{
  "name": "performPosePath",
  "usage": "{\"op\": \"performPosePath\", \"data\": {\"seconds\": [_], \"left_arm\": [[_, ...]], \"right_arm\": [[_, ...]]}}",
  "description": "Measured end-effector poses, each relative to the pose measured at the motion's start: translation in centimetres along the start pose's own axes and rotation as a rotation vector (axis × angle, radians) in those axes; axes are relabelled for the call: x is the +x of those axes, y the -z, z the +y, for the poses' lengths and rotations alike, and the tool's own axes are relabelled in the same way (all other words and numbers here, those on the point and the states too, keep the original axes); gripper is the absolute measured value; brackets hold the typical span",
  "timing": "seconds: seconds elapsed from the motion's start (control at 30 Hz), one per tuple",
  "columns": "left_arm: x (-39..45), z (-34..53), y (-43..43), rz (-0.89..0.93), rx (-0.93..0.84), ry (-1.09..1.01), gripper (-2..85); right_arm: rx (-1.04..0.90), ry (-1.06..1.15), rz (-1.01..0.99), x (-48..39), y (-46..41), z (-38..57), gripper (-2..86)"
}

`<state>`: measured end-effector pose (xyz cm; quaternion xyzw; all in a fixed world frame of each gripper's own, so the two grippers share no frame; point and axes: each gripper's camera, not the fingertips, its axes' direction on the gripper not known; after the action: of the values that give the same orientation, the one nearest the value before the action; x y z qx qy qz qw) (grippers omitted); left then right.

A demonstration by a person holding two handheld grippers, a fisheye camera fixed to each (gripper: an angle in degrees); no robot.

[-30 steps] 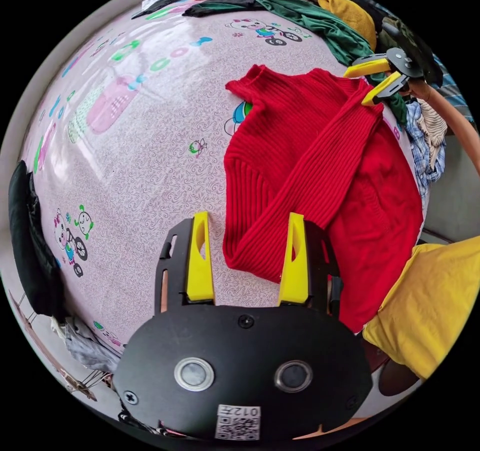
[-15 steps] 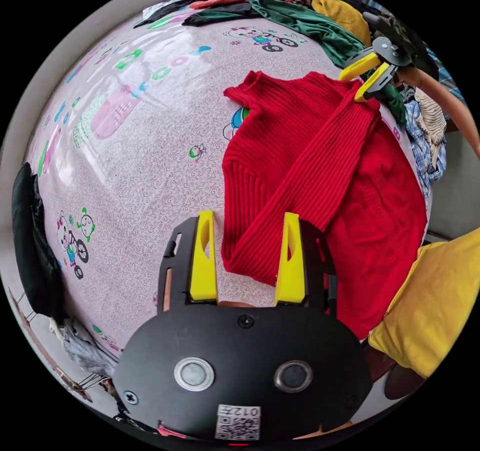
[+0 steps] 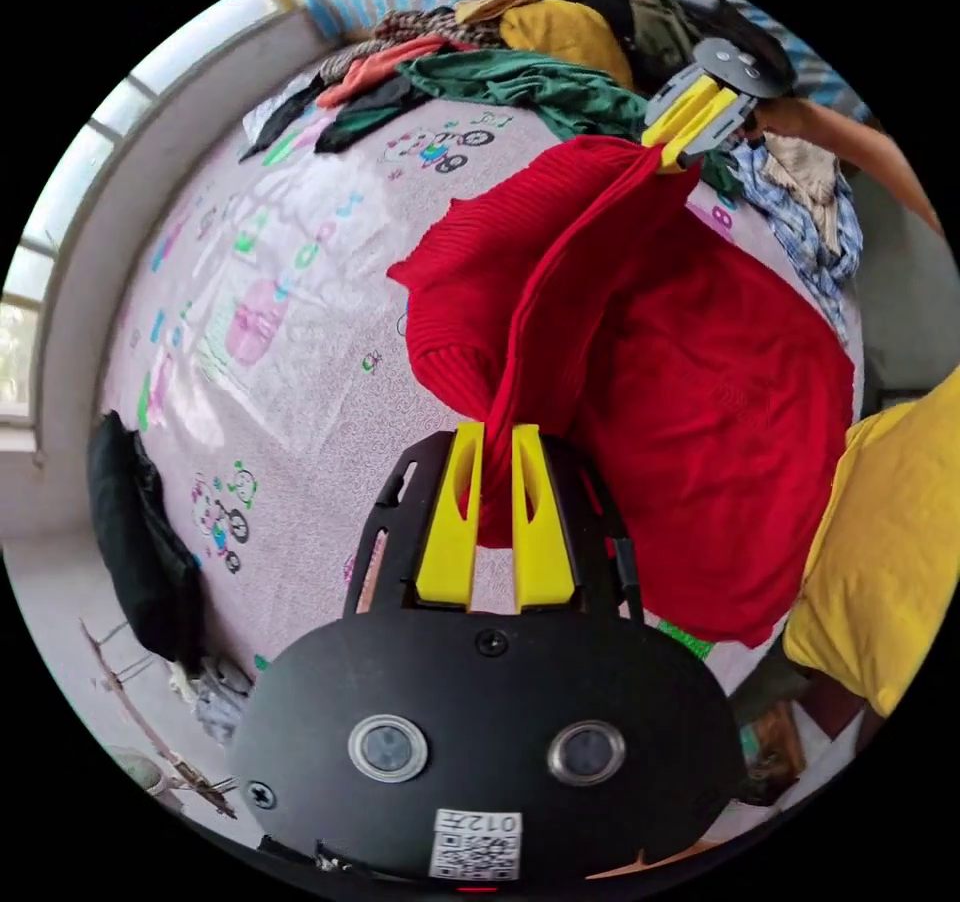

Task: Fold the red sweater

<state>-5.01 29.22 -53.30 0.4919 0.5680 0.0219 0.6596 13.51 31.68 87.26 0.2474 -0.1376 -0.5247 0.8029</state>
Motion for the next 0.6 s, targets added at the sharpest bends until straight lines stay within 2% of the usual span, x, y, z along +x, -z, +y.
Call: {"op": "performPosePath", "data": {"seconds": [0.07, 0.17, 0.23, 0.3, 0.37, 0.47, 0.53, 0.6], "left_arm": [[4.7, 1.5, 2.8, -0.112, 0.035, -0.061, 5.0], [14.6, 5.7, 7.5, -0.416, 0.121, -0.175, 5.0], [23.9, 10.2, 9.0, -0.614, 0.174, -0.301, 5.1], [29.9, 13.6, 8.6, -0.617, 0.164, -0.373, 5.2], [35.2, 16.6, 7.3, -0.553, 0.132, -0.438, 5.3], [42.8, 20.0, 4.6, -0.510, 0.091, -0.572, 5.4], [46.4, 21.1, 3.8, -0.646, 0.099, -0.541, 5.5], [48.1, 21.9, 3.9, -0.709, 0.102, -0.539, 5.5]], "right_arm": [[0.054, 0.071, 0.102, -4.9, 1.5, 2.6, 1.6], [0.126, 0.219, 0.288, -13.1, 2.9, 7.4, 1.6], [0.096, 0.368, 0.411, -18.5, 1.9, 11.0, 1.7], [0.033, 0.446, 0.427, -22.7, 0.1, 14.4, 1.9], [-0.032, 0.412, 0.311, -25.9, -2.6, 18.3, 2.2], [-0.118, 0.382, 0.257, -28.4, -6.7, 21.3, 2.6], [-0.138, 0.400, 0.295, -29.6, -8.0, 22.4, 2.9], [-0.122, 0.397, 0.322, -30.1, -8.4, 23.1, 3.2]]}}
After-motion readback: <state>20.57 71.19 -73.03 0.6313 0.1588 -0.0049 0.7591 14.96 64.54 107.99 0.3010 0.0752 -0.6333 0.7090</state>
